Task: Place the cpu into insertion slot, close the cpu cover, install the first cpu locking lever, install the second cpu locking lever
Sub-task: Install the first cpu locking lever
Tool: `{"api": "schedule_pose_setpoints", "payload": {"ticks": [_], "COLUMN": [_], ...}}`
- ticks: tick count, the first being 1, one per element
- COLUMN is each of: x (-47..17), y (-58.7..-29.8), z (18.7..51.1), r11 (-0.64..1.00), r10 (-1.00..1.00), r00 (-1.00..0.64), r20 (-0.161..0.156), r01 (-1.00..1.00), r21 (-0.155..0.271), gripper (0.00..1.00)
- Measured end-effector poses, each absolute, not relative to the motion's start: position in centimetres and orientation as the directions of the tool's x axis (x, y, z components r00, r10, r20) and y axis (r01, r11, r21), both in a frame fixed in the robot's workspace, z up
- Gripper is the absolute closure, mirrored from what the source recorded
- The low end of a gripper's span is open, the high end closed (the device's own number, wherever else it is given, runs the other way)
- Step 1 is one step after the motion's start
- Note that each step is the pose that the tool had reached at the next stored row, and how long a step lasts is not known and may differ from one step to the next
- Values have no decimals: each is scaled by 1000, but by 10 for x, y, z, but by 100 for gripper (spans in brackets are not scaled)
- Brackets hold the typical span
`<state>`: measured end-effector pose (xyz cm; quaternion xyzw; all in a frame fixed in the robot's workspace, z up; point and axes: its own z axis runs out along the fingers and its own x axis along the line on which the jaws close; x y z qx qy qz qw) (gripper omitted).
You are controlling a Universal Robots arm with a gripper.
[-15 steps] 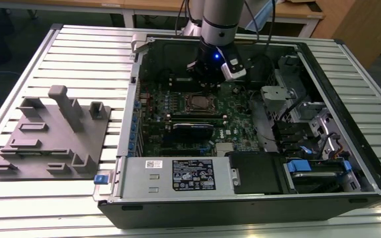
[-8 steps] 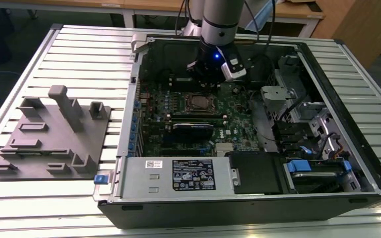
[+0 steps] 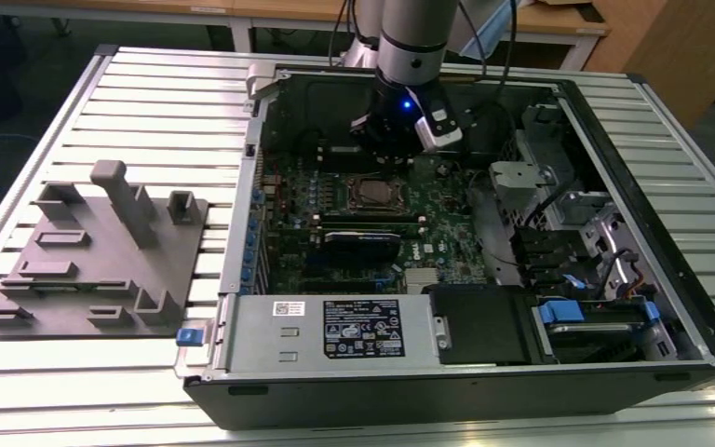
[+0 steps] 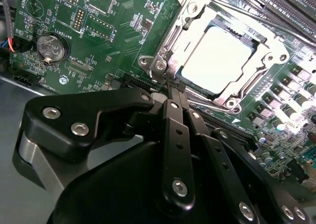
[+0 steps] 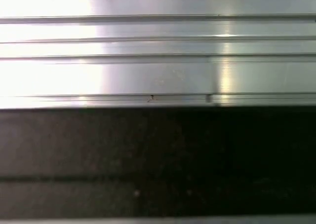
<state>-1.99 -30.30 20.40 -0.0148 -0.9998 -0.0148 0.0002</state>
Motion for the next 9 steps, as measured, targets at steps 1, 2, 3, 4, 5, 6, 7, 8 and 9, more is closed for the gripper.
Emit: {"api": "schedule_pose_setpoints", "payload": {"ticks": [1, 2, 3, 4, 5, 6, 7, 8, 9], "x": [-20, -20, -20, -20, -20, -20, -20, -20, -20], "y": [-303, -303, -302, -302, -302, -302, -302, -302, -302], "z": [204, 204, 204, 204, 204, 204, 204, 203, 203], "r11": [999, 999, 999, 999, 999, 999, 999, 999, 999], "r10": [30, 30, 30, 30, 29, 30, 30, 30, 30], "r00": [-1000, -1000, -1000, -1000, -1000, -1000, -1000, -1000, -1000], "r20": [1, 1, 1, 1, 1, 1, 1, 1, 1], "r01": [30, 30, 30, 30, 29, 30, 30, 30, 30], "r21": [30, 30, 30, 30, 29, 29, 26, 23, 22], "gripper": [90, 90, 90, 90, 90, 90, 90, 90, 90]}}
